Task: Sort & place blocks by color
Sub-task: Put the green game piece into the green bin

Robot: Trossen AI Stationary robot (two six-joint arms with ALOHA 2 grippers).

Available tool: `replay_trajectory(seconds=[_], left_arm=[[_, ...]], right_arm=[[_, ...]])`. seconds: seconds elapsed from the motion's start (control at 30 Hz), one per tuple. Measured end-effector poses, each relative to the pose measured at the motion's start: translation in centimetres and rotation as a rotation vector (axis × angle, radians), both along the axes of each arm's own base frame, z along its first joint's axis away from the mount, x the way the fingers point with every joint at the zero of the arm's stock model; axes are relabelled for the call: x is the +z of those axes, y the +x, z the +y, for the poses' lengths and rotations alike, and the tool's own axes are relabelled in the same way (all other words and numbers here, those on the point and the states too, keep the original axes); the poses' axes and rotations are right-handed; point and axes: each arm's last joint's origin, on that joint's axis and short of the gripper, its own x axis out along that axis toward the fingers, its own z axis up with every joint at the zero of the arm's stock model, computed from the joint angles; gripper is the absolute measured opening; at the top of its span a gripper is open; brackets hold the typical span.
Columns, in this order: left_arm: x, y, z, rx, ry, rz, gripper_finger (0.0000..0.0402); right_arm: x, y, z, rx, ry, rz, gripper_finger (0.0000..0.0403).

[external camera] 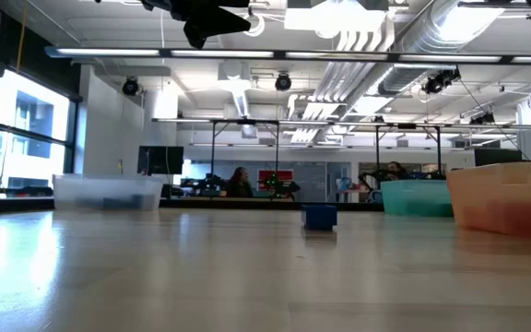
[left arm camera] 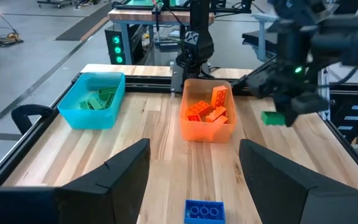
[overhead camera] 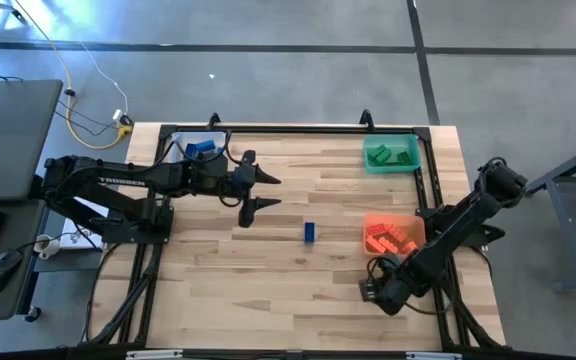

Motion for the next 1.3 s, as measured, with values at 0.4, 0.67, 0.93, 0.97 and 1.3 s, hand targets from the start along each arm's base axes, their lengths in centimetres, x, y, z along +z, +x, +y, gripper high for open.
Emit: replay_trajectory(seconds=[0.4, 0.67, 0.93, 0.97, 1.3], left_arm=[[-0.1, -0.2, 0.9, 0.139, -0.186, -0.027, 0.0232], [-0.1, -0.3, 1.5, 0.072, -0.301, -0.036, 0.0232], [0.1, -0.6, 2.7, 0.103, -0.375, -0.065, 0.0232], [0.2, -0.6, 2.7, 0.088, -0.389, -0.080, 0.0232], [2.1, -0.2, 1.9, -0.184, -0.359, -0.231, 0.0232]], right_arm=[[6.1, 3.0, 0.1, -0.060, -0.293, -0.371, 0.0111], [7.5, 5.4, -2.0, 0.010, -0.424, -0.448, 0.0111], [9.8, 8.1, -4.9, 0.143, -0.531, -0.483, 0.0111], [10.2, 8.5, -5.4, 0.167, -0.549, -0.488, 0.0111], [15.4, 11.6, -10.4, 0.433, -0.692, -0.561, 0.0111]])
